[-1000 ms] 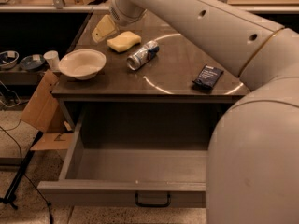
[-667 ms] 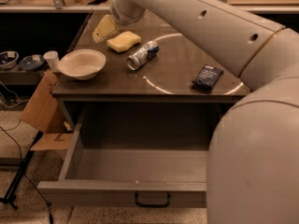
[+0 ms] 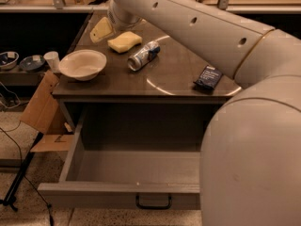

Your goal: Place sponge into top drawer

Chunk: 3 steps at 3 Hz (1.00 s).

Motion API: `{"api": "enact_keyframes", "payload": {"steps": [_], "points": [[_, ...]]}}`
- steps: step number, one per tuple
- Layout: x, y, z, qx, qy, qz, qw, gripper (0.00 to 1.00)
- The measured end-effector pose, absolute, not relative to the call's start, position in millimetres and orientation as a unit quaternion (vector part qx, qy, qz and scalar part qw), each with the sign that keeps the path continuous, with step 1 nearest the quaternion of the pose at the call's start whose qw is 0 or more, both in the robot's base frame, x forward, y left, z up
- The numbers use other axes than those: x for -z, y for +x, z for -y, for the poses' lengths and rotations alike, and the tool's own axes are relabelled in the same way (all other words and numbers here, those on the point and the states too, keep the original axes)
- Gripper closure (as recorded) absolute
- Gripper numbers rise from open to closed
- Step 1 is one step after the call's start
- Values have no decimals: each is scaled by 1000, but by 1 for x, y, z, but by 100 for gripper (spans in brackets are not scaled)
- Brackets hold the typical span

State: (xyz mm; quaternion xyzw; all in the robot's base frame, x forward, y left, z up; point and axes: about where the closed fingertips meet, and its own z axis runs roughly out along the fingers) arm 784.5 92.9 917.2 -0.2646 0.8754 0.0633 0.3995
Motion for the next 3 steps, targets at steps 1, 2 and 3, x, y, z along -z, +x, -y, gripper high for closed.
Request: {"api": "enact_keyframes", "payload": {"steps": [1,2,3], "points": [[-901,796,-95,-66,-210,-892,396,0],[-897,803,-96,-66,-187,-898,394,0],[-894,812,-99,-62,-175,-901,392,0]]}}
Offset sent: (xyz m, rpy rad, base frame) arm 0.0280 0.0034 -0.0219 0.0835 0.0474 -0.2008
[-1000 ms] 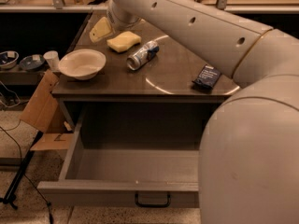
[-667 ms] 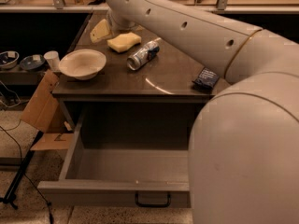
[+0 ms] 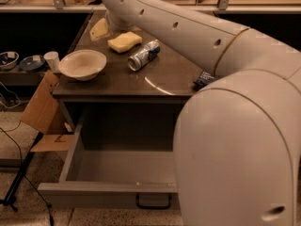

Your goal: Place sponge into top drawer

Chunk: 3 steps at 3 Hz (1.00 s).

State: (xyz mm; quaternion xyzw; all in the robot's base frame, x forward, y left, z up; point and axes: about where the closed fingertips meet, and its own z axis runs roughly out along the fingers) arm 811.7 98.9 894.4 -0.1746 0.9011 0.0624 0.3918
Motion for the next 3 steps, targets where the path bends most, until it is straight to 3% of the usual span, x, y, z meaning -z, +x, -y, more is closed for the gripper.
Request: {"api": "enact_keyframes", "payload": {"steps": [3], "points": [[-861,831,-110,-62,-147,-914,374,0]]}}
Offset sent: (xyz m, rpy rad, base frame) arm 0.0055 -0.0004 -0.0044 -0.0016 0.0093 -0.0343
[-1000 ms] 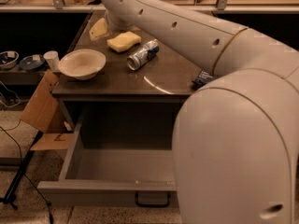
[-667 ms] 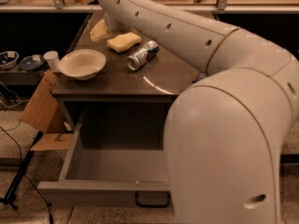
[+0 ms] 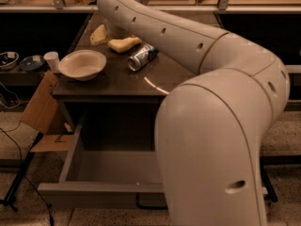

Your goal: Place sponge into top drawer

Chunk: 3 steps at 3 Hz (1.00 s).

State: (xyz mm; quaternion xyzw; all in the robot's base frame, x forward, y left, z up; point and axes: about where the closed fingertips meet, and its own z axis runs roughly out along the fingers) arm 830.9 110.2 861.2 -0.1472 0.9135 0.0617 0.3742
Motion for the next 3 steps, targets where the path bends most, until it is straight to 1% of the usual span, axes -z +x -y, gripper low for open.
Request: {"api": "enact_keyframes", "payload": {"steps": [3], "points": [[-841,843,-120,-47,-143,-927,345,0]]}}
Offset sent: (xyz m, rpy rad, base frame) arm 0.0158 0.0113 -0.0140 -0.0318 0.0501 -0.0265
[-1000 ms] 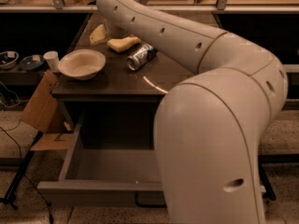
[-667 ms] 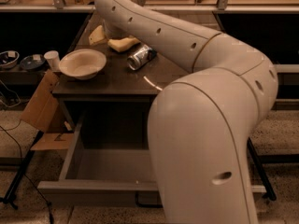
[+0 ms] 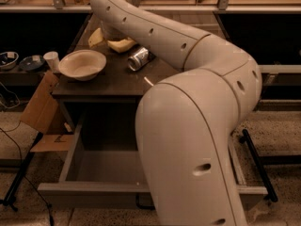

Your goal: Place sponge into top drawer

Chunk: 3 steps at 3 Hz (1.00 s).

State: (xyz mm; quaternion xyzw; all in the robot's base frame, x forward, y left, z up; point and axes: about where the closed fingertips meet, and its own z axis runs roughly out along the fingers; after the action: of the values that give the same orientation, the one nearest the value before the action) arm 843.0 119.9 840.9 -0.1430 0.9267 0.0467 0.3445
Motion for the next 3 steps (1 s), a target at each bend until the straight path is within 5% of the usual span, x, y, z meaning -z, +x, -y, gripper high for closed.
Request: {"api": "enact_keyframes", "payload": {"steps": [2,3], "points": [[-831,845,-120,-36,-141,-934,325,0],[-829,845,-120,-36,-142,-936,320,18]]}}
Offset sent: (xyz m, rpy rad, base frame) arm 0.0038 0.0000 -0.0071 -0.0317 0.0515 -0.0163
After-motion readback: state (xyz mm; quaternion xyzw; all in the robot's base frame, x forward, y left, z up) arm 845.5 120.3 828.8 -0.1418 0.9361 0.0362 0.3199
